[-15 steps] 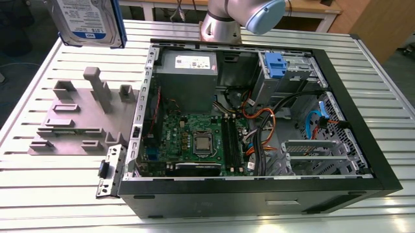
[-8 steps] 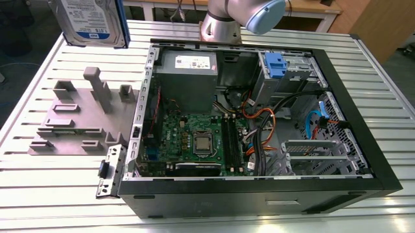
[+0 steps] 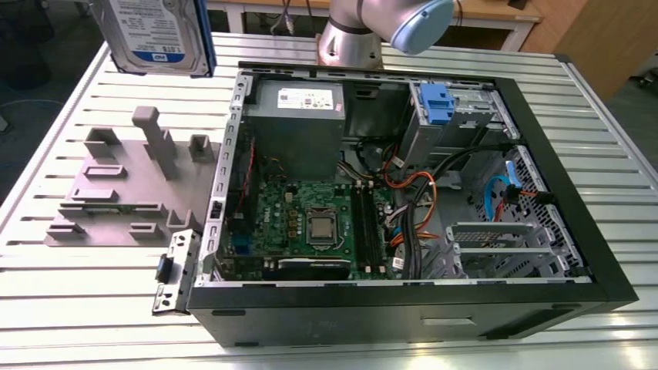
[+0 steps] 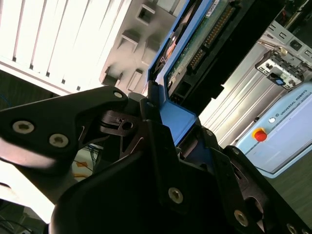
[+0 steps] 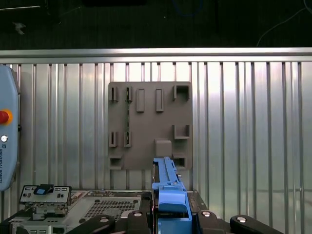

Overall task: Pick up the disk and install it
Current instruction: 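Pick up the disk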

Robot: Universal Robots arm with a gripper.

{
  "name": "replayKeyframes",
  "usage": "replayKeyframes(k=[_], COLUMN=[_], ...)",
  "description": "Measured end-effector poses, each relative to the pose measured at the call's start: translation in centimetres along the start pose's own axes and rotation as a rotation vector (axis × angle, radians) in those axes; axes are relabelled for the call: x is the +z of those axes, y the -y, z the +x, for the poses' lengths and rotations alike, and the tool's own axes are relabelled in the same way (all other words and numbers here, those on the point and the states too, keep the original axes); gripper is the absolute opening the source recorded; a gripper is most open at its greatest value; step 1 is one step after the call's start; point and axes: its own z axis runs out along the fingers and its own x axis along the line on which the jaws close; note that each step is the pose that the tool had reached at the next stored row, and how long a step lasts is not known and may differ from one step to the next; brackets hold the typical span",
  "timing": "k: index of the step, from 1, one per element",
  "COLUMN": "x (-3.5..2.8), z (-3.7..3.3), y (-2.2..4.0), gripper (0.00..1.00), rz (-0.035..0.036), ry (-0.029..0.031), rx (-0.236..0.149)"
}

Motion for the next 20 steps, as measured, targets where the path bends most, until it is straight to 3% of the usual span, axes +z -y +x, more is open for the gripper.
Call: replayKeyframes(k=[8,20], x=[-0.01,-0.02], z=[-0.02,-0.03], y=[0.95,1.18], gripper=[0.36,0.36], rz=[0.0,-0.0001], ry=[0.0,0.0], rx=[0.0,0.0])
